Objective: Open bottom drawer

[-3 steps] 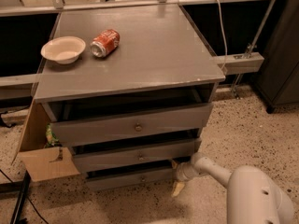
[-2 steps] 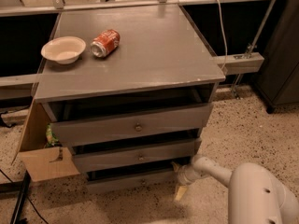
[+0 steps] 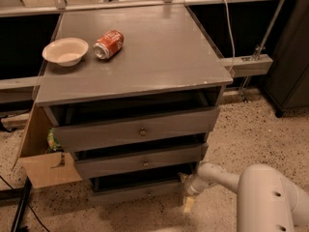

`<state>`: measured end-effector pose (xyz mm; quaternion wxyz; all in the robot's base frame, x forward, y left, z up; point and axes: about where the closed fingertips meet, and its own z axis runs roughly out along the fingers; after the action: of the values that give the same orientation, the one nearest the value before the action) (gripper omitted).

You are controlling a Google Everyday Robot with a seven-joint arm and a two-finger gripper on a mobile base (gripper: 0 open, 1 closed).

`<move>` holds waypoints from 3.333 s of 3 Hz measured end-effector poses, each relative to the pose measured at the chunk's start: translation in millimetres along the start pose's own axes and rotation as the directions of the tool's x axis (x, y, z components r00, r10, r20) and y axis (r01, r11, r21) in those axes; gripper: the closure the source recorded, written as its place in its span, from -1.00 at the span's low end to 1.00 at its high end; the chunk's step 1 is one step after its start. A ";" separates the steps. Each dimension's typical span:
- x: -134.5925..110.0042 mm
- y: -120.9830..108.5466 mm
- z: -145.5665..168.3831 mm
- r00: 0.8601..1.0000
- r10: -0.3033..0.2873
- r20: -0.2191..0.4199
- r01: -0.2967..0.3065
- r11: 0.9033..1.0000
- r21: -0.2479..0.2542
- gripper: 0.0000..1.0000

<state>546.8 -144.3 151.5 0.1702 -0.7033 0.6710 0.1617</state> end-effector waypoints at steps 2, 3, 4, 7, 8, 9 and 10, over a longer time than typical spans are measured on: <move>7.5 31.7 -15.1 0.999 0.026 -0.026 -0.027 0.999 -0.036 -1.00; 10.7 40.4 -19.5 0.999 0.039 -0.024 -0.039 0.998 -0.039 -1.00; 15.2 51.6 -25.8 0.998 0.056 -0.024 -0.056 0.998 -0.042 -1.00; 23.0 92.7 -37.6 0.994 0.110 -0.020 -0.112 0.987 -0.117 -1.00; 22.0 95.5 -40.9 0.993 0.115 -0.020 -0.117 0.985 -0.127 -1.00; 22.0 100.3 -43.4 0.991 0.130 -0.016 -0.131 0.980 -0.151 -1.00; 22.4 102.6 -45.5 0.990 0.144 -0.016 -0.144 0.976 -0.166 -1.00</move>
Offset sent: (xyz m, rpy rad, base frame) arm -0.0267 -0.0173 0.0140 -0.0404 0.0367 -0.0032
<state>445.3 -189.2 179.5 0.0973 -0.6650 0.7047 0.2276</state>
